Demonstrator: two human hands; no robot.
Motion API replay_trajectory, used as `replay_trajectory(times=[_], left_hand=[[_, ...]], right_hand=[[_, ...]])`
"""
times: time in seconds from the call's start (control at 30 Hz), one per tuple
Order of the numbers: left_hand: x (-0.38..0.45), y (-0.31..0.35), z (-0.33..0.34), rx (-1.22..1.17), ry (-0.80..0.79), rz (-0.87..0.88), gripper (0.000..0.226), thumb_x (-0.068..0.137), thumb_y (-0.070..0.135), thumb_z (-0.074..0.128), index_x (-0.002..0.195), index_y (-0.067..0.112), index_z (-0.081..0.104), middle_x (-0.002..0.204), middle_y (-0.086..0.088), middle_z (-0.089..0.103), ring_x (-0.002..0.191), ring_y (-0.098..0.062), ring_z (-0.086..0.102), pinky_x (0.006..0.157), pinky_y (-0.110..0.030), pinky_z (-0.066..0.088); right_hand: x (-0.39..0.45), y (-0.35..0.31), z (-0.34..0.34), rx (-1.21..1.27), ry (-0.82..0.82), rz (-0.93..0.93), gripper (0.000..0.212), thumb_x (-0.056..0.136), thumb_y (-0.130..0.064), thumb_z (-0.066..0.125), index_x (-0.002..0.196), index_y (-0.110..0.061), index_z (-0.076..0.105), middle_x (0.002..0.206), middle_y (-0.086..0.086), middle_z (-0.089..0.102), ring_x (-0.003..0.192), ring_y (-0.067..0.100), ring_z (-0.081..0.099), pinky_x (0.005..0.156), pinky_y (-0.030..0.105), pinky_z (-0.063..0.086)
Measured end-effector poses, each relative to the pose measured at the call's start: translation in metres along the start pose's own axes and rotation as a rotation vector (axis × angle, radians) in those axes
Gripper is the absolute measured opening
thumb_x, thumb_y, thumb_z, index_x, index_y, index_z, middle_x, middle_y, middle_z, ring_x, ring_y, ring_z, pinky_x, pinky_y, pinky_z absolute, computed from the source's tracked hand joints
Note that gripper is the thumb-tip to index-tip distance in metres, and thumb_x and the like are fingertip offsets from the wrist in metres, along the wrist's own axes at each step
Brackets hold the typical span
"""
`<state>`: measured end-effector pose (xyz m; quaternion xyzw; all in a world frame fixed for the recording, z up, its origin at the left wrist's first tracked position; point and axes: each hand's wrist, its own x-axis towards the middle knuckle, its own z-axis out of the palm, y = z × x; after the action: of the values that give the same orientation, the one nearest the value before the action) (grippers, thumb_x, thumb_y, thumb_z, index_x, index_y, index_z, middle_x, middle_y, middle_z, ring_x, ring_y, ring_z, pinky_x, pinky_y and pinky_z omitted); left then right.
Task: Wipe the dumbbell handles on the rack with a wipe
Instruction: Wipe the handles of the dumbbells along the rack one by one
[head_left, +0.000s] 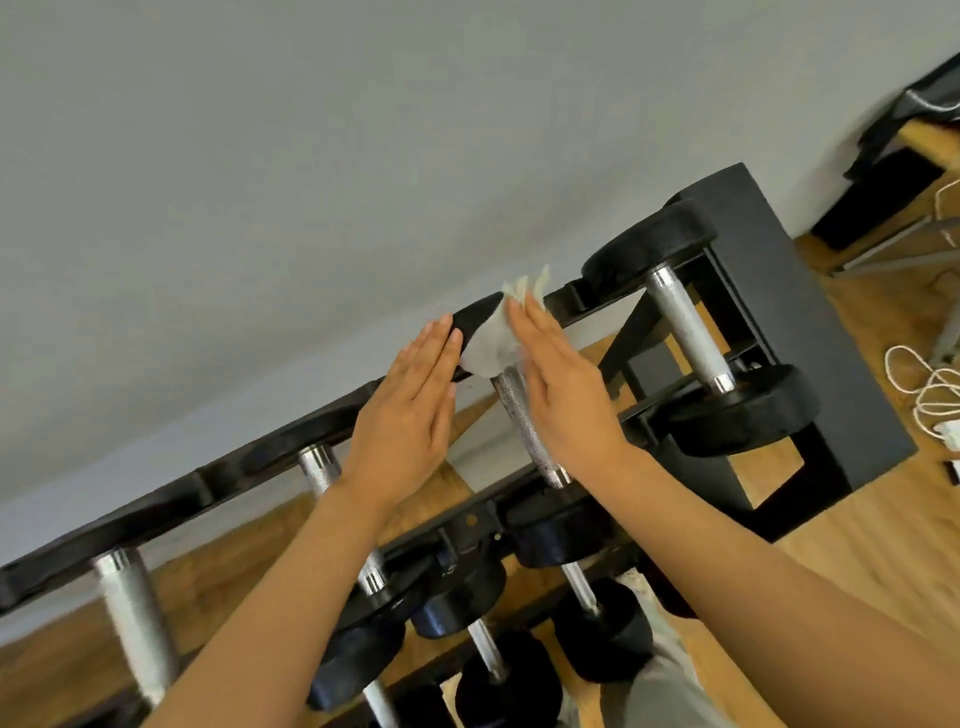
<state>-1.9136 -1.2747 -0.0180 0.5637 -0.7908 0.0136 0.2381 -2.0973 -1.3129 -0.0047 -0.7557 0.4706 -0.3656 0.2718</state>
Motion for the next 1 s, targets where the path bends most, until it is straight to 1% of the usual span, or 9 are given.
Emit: replay_trajectory(times=[0.07,0.17,0.27,0.43,0.53,0.63,0.7,0.9,1.0], left_hand=[[-0.003,0.007,0.001,0.006,0.006,-0.044,0.048,0.105,0.02,0.036,0.149,0.001,0.037,0.157,-0.013,0.032,0.147,-0.019,0.028,0.121,-0.034,0.022],[-0.005,0.014,0.006,-0.016,0.033,-0.109,0.048,0.104,0.019,0.037,0.148,0.0,0.039,0.157,-0.012,0.031,0.146,-0.018,0.027,0.122,-0.028,0.018],[-0.007,0.019,0.014,-0.074,0.048,-0.16,0.049,0.104,0.018,0.038,0.149,0.0,0.035,0.159,-0.012,0.028,0.148,-0.018,0.024,0.122,-0.031,0.019],[-0.007,0.029,0.02,-0.157,0.071,-0.259,0.05,0.105,0.021,0.035,0.152,0.005,0.026,0.161,-0.007,0.022,0.15,-0.015,0.019,0.122,-0.032,0.019],[-0.007,0.032,0.02,-0.186,0.062,-0.298,0.051,0.105,0.026,0.032,0.152,0.011,0.021,0.162,-0.002,0.017,0.151,-0.009,0.012,0.122,-0.027,0.015],[-0.006,0.033,0.019,-0.203,0.034,-0.327,0.052,0.105,0.031,0.029,0.152,0.013,0.019,0.162,0.0,0.015,0.151,-0.006,0.01,0.122,-0.022,0.01],[-0.006,0.034,0.019,-0.2,0.036,-0.328,0.052,0.105,0.031,0.029,0.152,0.012,0.02,0.163,-0.002,0.016,0.151,-0.006,0.01,0.122,-0.022,0.01],[-0.007,0.041,0.021,-0.064,0.009,-0.334,0.054,0.104,0.029,0.024,0.152,0.007,0.012,0.162,-0.007,0.009,0.15,-0.013,0.006,0.121,-0.034,0.011],[-0.005,0.046,0.021,-0.123,-0.054,-0.369,0.055,0.104,0.032,0.019,0.151,0.012,0.0,0.162,-0.002,-0.007,0.148,-0.002,-0.014,0.12,-0.024,0.0]], right_hand=[[0.007,0.003,0.007,-0.06,-0.099,-0.005,0.056,0.102,-0.005,0.041,0.153,-0.013,0.02,0.16,-0.002,0.007,0.148,0.016,0.001,0.119,0.021,0.005],[0.018,0.009,0.003,-0.108,-0.165,-0.038,0.052,0.107,-0.023,0.028,0.155,-0.015,0.011,0.161,-0.005,-0.001,0.148,0.015,-0.006,0.122,0.038,0.005],[0.046,0.01,-0.002,-0.065,-0.267,0.105,0.059,0.106,-0.043,0.022,0.156,-0.02,0.003,0.163,-0.004,0.0,0.15,0.012,-0.004,0.122,0.034,0.007],[0.035,0.005,0.007,-0.072,-0.201,0.044,0.055,0.107,-0.035,0.02,0.154,-0.017,-0.003,0.162,-0.003,-0.009,0.145,0.009,-0.016,0.121,0.03,-0.004],[0.012,0.016,0.011,-0.259,-0.179,-0.116,0.055,0.106,-0.036,0.014,0.152,-0.01,0.0,0.162,0.008,-0.002,0.15,0.025,-0.006,0.122,0.035,0.0],[0.037,0.01,0.016,-0.367,-0.178,-0.146,0.061,0.105,-0.038,0.006,0.153,-0.002,0.015,0.161,0.016,0.014,0.15,0.032,0.008,0.122,0.047,0.013],[0.05,0.005,0.016,-0.379,-0.191,-0.177,0.06,0.105,-0.038,0.01,0.152,-0.003,0.022,0.159,0.015,0.022,0.149,0.034,0.014,0.12,0.05,0.018],[0.015,0.043,-0.009,-0.463,-0.225,-0.515,0.048,0.106,-0.02,0.026,0.151,-0.002,0.022,0.16,0.017,0.02,0.148,0.037,0.012,0.118,0.052,0.025],[0.034,0.037,-0.009,-0.504,-0.282,-0.595,0.048,0.108,-0.022,0.019,0.15,0.001,0.026,0.158,0.018,0.024,0.147,0.035,0.018,0.116,0.054,0.026]])
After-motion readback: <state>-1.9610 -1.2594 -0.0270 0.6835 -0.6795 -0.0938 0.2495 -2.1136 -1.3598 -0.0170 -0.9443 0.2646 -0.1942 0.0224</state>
